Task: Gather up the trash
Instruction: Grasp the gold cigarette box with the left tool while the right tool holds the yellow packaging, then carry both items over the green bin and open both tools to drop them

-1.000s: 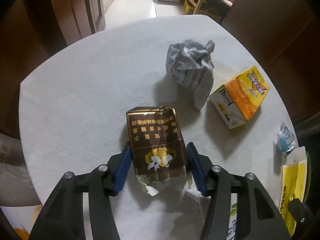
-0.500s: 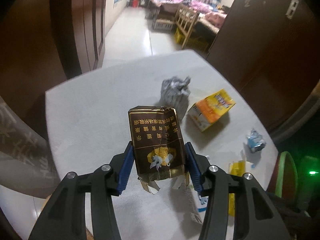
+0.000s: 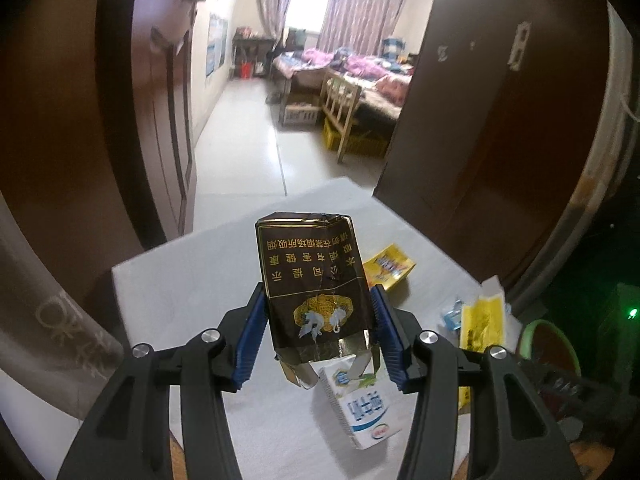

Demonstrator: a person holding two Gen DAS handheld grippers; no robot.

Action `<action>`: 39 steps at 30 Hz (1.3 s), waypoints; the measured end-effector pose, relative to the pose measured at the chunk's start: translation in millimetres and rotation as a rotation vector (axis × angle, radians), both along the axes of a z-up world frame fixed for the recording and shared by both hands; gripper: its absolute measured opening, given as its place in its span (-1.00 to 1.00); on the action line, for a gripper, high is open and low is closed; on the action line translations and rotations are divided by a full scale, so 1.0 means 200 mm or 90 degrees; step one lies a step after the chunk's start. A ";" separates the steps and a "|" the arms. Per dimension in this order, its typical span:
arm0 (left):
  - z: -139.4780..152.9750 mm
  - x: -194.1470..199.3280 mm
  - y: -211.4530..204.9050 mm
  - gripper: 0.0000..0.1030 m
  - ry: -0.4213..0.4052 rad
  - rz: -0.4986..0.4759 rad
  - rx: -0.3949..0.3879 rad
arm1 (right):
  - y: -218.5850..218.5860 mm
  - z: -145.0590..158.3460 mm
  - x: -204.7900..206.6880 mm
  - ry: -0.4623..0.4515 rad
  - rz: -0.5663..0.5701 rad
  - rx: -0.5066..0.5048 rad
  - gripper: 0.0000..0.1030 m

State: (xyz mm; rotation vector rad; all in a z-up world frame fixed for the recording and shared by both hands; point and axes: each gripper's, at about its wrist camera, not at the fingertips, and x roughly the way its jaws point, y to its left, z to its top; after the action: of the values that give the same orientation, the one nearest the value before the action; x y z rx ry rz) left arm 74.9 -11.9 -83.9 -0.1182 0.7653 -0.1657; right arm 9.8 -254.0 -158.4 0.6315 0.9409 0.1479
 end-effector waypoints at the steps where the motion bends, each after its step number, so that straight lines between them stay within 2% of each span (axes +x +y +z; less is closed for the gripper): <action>1: 0.02 -0.01 -0.01 -0.06 -0.006 -0.004 0.001 | -0.01 0.04 -0.01 -0.011 -0.001 0.006 -0.23; 7: 0.11 -0.08 -0.10 -0.06 -0.035 -0.035 0.004 | -0.05 0.22 -0.07 -0.075 -0.004 0.016 -0.23; 12: 0.11 -0.11 -0.16 -0.06 -0.040 -0.052 0.008 | -0.09 0.30 -0.11 -0.102 -0.009 0.006 -0.23; 28: 0.08 -0.18 -0.39 -0.05 -0.027 -0.112 0.026 | -0.25 0.33 -0.22 -0.132 -0.037 0.043 -0.23; 34: 0.04 -0.21 -0.57 -0.05 -0.010 -0.172 0.019 | -0.42 0.30 -0.25 -0.131 -0.070 0.082 -0.23; 39: -0.06 -0.19 -0.75 -0.05 0.023 -0.228 0.001 | -0.55 0.27 -0.30 -0.121 -0.095 0.085 -0.21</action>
State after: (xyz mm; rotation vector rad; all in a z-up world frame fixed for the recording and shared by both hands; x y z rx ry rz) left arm 37.4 -161.2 -96.7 0.0183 0.8177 -0.5046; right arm -49.5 -364.0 -104.2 0.7938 0.7026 0.1355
